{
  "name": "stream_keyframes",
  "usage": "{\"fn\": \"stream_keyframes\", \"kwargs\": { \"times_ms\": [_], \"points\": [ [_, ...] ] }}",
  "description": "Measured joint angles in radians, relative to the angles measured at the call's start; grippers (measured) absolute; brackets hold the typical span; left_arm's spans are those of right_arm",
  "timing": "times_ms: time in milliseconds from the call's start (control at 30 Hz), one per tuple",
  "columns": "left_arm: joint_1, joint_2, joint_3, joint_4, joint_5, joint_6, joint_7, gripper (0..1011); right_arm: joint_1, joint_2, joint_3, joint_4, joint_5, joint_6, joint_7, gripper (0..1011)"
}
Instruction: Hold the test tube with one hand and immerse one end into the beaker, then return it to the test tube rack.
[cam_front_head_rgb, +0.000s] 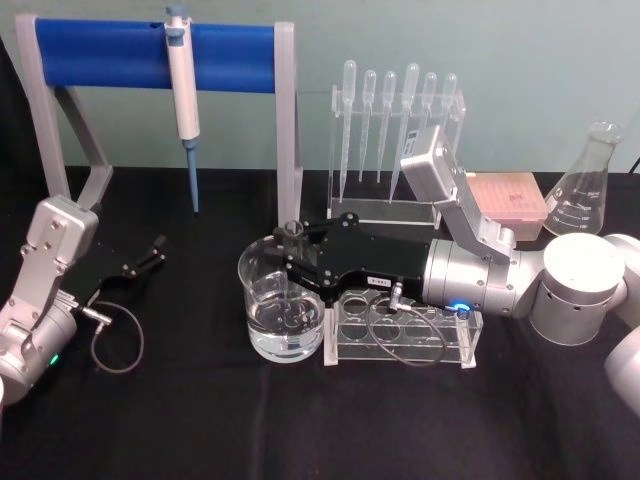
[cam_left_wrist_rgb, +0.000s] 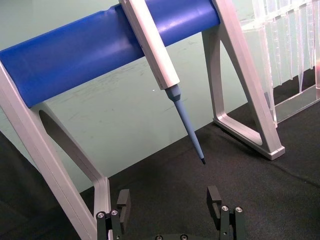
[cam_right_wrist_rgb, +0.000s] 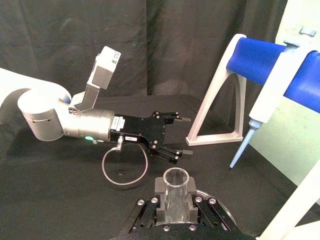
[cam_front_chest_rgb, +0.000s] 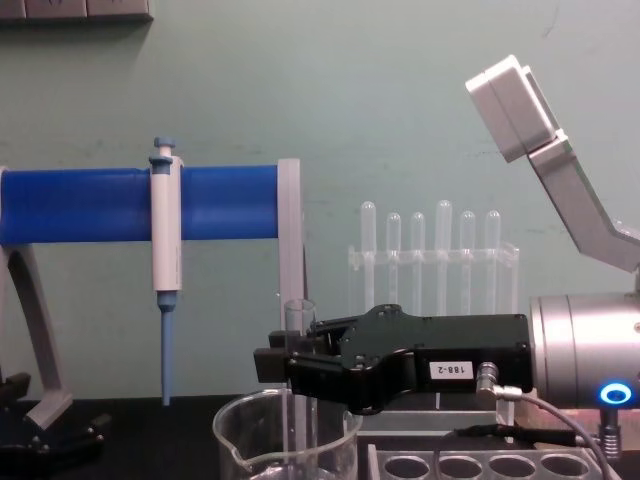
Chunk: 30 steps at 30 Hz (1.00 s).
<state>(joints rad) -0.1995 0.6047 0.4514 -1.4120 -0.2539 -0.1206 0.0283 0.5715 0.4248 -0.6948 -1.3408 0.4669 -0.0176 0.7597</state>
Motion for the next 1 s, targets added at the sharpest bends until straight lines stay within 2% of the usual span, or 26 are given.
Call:
{"fn": "stream_keyframes", "kwargs": {
  "times_ms": [1000],
  "points": [
    [0.0, 0.0, 0.0, 0.0, 0.0, 0.0, 0.0, 1000, 0.0, 0.0, 0.0, 0.0, 0.0, 0.0, 0.0, 238]
  ]
}}
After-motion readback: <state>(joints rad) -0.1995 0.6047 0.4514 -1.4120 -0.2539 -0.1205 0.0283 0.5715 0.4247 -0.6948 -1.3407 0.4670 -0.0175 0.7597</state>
